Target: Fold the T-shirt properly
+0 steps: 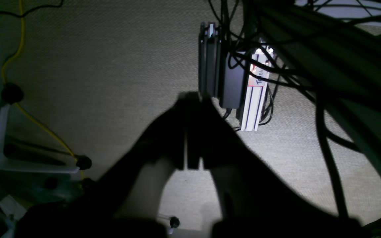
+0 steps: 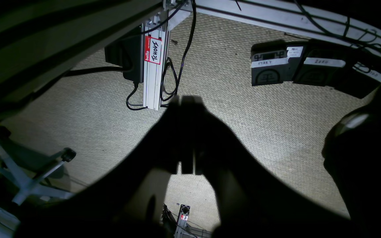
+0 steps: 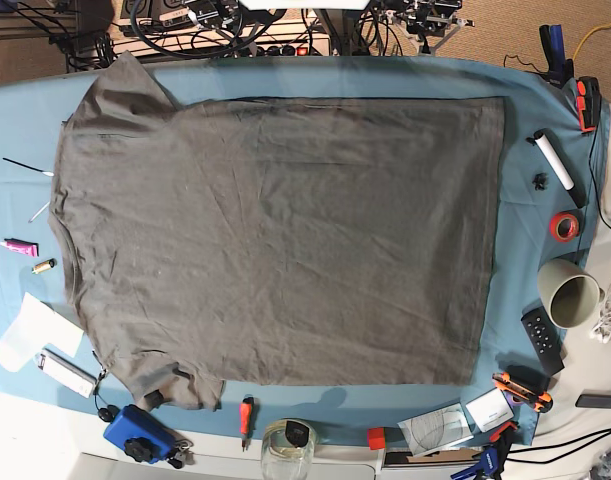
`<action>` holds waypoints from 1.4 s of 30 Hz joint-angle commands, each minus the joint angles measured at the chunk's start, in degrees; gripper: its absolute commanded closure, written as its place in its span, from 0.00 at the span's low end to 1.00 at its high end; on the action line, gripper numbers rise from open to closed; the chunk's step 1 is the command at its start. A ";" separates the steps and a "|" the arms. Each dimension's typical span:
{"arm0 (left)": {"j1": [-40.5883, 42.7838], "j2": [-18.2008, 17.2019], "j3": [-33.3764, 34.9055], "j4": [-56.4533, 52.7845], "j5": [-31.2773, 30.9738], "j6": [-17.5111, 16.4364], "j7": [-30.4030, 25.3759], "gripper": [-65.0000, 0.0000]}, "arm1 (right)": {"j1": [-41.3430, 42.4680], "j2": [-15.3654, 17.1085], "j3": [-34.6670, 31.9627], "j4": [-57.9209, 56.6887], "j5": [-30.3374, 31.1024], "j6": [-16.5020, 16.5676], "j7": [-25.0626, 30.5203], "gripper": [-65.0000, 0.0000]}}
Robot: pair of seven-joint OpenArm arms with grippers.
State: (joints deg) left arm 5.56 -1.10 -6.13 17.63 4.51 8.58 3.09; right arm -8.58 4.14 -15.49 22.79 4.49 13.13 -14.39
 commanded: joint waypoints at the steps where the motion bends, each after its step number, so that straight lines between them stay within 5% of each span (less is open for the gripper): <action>1: 0.15 0.13 -0.04 0.26 0.31 0.35 -0.17 1.00 | 0.00 0.31 0.17 0.35 0.17 0.26 -0.22 1.00; 33: 0.17 0.11 -0.04 0.26 0.31 0.35 -0.17 1.00 | -0.02 0.31 0.17 0.35 0.17 0.28 -0.96 1.00; 42: 3.26 -3.02 -0.04 1.99 -1.84 0.59 -0.17 1.00 | -2.58 1.62 0.22 5.03 0.17 0.26 -4.72 1.00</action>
State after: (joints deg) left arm 8.47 -3.95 -6.13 19.49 2.98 8.69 2.87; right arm -11.00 5.45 -15.49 27.66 4.51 13.15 -19.11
